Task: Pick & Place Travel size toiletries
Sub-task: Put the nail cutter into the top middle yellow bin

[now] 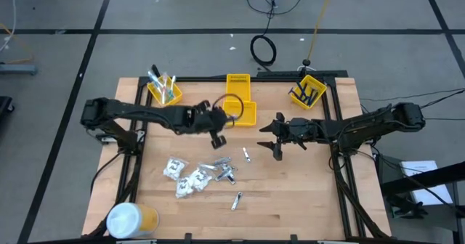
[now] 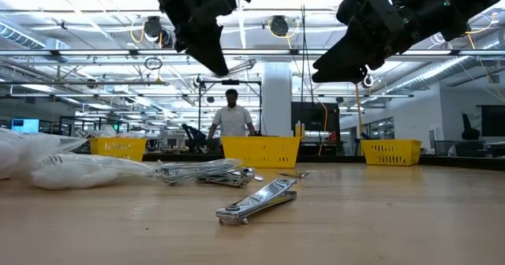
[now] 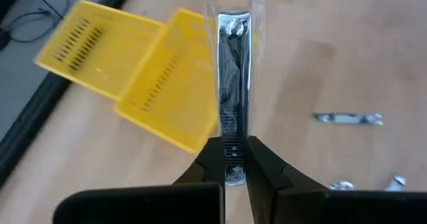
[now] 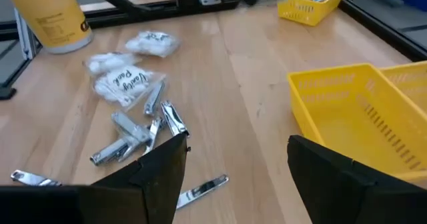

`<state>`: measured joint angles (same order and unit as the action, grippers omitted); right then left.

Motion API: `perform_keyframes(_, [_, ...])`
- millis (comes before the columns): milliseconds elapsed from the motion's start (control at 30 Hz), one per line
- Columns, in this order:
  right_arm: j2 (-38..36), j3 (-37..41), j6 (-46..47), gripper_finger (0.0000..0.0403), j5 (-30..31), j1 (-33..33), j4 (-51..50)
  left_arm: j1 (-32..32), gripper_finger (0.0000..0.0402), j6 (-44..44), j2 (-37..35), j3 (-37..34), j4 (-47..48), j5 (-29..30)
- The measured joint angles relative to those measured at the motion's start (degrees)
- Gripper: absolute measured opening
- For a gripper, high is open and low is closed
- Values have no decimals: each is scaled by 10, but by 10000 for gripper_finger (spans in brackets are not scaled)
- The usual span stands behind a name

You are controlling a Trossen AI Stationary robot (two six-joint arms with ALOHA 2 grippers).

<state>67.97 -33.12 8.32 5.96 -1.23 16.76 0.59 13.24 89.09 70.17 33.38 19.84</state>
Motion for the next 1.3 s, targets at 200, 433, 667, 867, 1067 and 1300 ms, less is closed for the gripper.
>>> perform_keyframes(200, [-1, 0, 0, 247, 0, 0, -5, 91, 15, -60, 10, 1, -75, -44])
perform_keyframes(433, [-2, 0, -2, 247, 2, 0, -9, 203, 15, -96, 74, 2, -204, -192])
perform_keyframes(667, [-2, 0, -4, 247, 3, 1, -12, 285, 15, -70, 176, 2, -266, -247])
perform_keyframes(867, [-2, 0, -4, 247, 4, 1, -12, 317, 25, -48, 222, 2, -282, -249])
perform_keyframes(1067, [-2, 0, -4, 247, 4, 1, -12, 318, 102, -39, 219, 2, -286, -242])
perform_keyframes(1300, [-2, 0, -2, 247, 4, 1, -12, 310, 173, -42, 218, 2, -314, -241])
